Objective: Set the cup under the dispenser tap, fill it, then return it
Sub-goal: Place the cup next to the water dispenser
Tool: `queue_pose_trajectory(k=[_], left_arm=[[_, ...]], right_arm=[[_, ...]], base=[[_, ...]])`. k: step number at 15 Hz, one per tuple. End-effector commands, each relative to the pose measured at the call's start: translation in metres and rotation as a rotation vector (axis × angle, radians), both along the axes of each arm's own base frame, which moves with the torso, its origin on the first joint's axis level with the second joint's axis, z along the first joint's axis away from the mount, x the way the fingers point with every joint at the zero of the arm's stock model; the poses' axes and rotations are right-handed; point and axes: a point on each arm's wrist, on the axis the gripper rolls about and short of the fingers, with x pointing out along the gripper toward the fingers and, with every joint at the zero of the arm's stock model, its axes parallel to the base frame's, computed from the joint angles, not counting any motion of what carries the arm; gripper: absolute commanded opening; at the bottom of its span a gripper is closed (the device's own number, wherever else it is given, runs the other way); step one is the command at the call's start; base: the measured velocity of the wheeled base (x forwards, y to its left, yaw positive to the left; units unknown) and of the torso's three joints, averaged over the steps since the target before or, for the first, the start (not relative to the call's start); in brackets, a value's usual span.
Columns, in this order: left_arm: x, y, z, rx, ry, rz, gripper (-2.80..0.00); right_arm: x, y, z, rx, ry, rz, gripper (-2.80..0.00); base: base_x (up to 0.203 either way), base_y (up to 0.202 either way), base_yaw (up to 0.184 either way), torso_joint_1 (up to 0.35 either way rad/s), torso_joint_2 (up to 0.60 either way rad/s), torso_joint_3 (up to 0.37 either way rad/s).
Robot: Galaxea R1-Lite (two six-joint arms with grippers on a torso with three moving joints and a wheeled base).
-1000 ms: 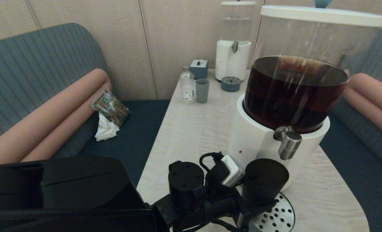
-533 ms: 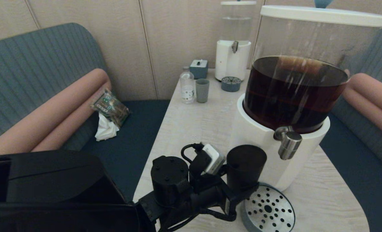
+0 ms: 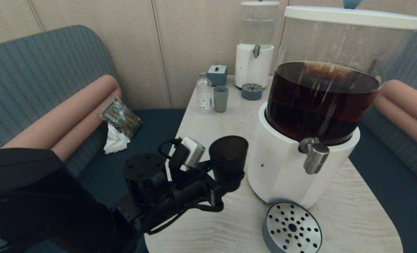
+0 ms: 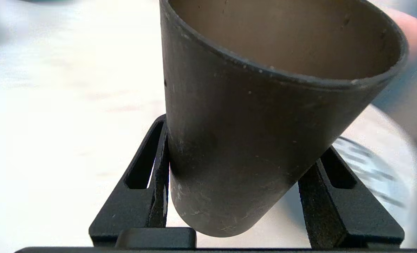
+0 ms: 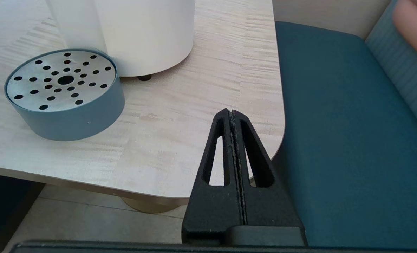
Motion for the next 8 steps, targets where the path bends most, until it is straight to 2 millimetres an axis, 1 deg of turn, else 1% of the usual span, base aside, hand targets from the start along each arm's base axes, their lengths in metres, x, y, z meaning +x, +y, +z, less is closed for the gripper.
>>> queue_pose_trajectory(k=[1, 3, 4, 6, 8], left_arm=[[0.019, 0.025, 0.006, -0.019, -0.032, 0.084, -2.80], [0.047, 0.048, 0.001, -0.021, -0.052, 0.160, -2.80], [0.062, 0.056, -0.004, -0.021, -0.059, 0.192, -2.80], [0.088, 0.066, -0.019, -0.024, -0.068, 0.238, -2.80], [0.109, 0.071, -0.035, -0.021, -0.065, 0.268, -2.80]], right_arm=[[0.000, 0.000, 0.000, -0.001, 0.001, 0.000, -2.80], [0.000, 0.000, 0.000, 0.000, 0.000, 0.000, -2.80], [0.000, 0.000, 0.000, -0.001, 0.001, 0.000, -2.80], [0.000, 0.000, 0.000, 0.000, 0.001, 0.000, -2.80], [0.000, 0.000, 0.000, 0.000, 0.001, 0.000, -2.80]], base=[[0.000, 0.000, 0.000, 0.000, 0.00, 0.000], [0.000, 0.000, 0.000, 0.000, 0.00, 0.000], [0.000, 0.000, 0.000, 0.000, 0.00, 0.000], [0.000, 0.000, 0.000, 0.000, 0.00, 0.000], [0.000, 0.000, 0.000, 0.000, 0.00, 0.000]])
